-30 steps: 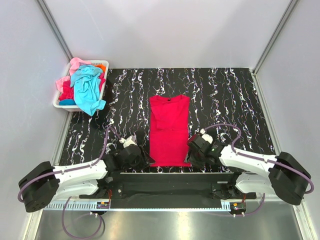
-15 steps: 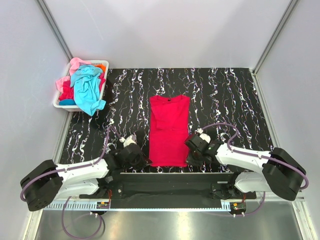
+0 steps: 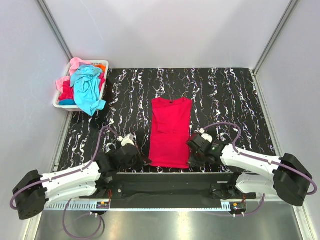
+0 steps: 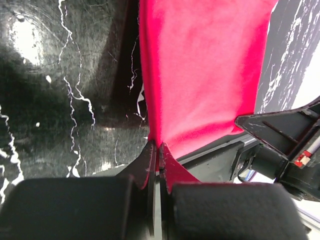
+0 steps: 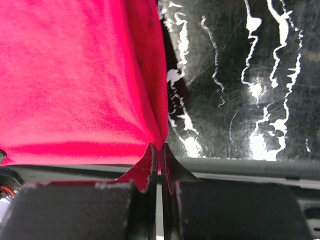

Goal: Fold and stack the t-shirts
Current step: Fold the tshirt

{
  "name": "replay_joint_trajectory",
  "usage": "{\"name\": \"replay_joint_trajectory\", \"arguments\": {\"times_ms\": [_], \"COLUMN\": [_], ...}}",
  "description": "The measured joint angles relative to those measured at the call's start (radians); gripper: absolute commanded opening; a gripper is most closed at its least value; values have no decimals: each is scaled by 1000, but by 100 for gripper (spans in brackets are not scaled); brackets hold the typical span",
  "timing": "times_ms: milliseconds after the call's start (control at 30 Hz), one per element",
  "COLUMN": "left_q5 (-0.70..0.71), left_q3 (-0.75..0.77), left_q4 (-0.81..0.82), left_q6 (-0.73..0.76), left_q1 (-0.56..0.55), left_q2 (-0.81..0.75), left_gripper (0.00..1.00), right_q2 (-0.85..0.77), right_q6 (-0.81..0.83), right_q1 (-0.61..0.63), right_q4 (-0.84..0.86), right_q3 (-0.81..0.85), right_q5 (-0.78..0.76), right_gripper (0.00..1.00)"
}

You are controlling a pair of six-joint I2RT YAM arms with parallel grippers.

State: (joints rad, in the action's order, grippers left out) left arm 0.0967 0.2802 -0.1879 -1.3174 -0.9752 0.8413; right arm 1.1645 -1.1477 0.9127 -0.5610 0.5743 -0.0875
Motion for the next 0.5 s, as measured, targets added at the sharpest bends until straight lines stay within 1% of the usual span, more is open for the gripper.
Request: {"name": "replay_joint_trajectory", "arguments": {"times_ms": [167,367,500], "left_q5": [45,127,192], "left_q3": [82,192,285], "left_q4": [-100,-192,-238], "left_q6": [8,43,77], "left_q1": [-15,-15,-15], "left_q2": [-5,1,37], "left_gripper": [0,0,0], "right_q2": [-3,-20,-21], "right_q6": [19,71,108], "right_q1": [11,12,12], "right_q4": [-83,-193,-229], "right_q3": [77,236,305], "right_q5": [-30,-124,-184], "right_gripper": [0,0,0]}}
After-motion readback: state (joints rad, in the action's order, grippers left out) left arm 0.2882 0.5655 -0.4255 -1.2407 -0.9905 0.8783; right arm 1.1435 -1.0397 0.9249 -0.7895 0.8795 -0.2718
